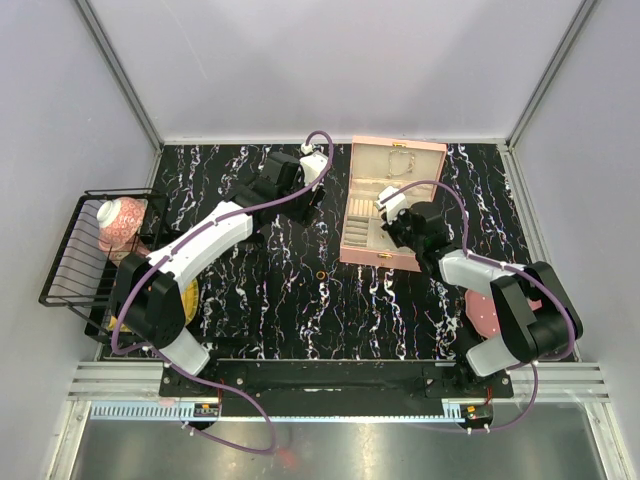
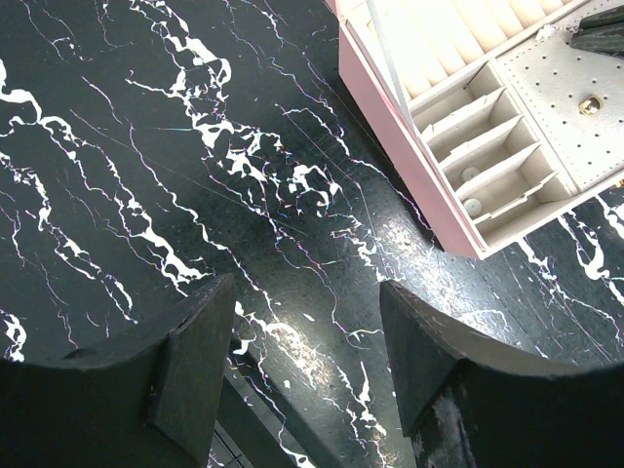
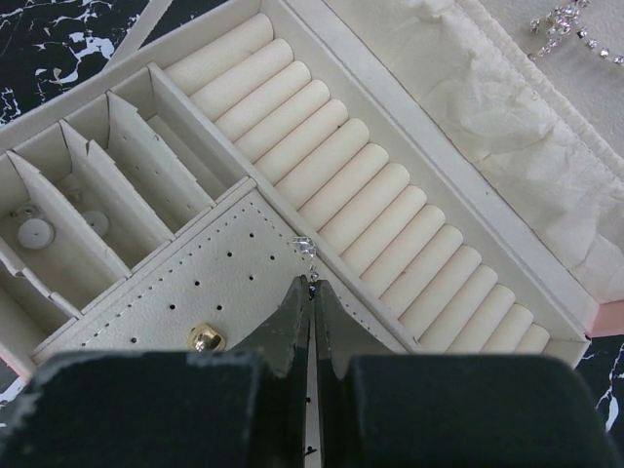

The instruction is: Organize the mixed jewelry

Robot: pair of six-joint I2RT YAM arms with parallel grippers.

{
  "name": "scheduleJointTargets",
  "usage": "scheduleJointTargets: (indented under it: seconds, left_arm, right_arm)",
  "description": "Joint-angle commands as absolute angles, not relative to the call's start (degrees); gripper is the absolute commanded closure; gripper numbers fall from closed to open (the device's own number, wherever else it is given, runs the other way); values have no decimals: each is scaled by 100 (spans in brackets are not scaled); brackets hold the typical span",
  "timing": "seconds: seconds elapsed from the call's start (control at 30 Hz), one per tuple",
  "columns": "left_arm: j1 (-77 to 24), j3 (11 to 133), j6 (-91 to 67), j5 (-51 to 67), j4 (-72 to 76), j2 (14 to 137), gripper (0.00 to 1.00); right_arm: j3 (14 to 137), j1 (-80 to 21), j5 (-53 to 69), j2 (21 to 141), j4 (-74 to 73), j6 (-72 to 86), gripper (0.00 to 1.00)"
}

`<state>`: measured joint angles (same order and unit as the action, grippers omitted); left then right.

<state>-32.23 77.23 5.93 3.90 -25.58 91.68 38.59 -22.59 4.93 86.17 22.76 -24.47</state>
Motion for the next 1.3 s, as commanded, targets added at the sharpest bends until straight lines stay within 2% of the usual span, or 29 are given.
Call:
scheduleJointTargets:
  seconds: [0.0, 0.17, 0.7, 1.2, 1.27]
  left_arm:
    - [-3190, 7734, 510, 501, -2268, 9176, 36]
    - [-3190, 7708, 527, 475, -2250, 9150, 36]
    - [-3190, 7664, 545, 483, -2215, 9123, 36]
    - [-3190, 7611, 562, 545, -2162, 9097, 36]
    - [-3190, 7603, 554, 536, -2145, 9097, 36]
  right_arm:
    - [3806, -2338, 474, 8376, 2110, -2479, 91]
    - [3823, -2364, 510, 8358, 2074, -2461, 83]
    - [4174, -2417, 387, 8218, 1820, -2443, 70]
    - [4588, -2417, 62, 8033, 1529, -2391, 69]
    - [4588, -2417, 35, 8138, 1599, -2434, 71]
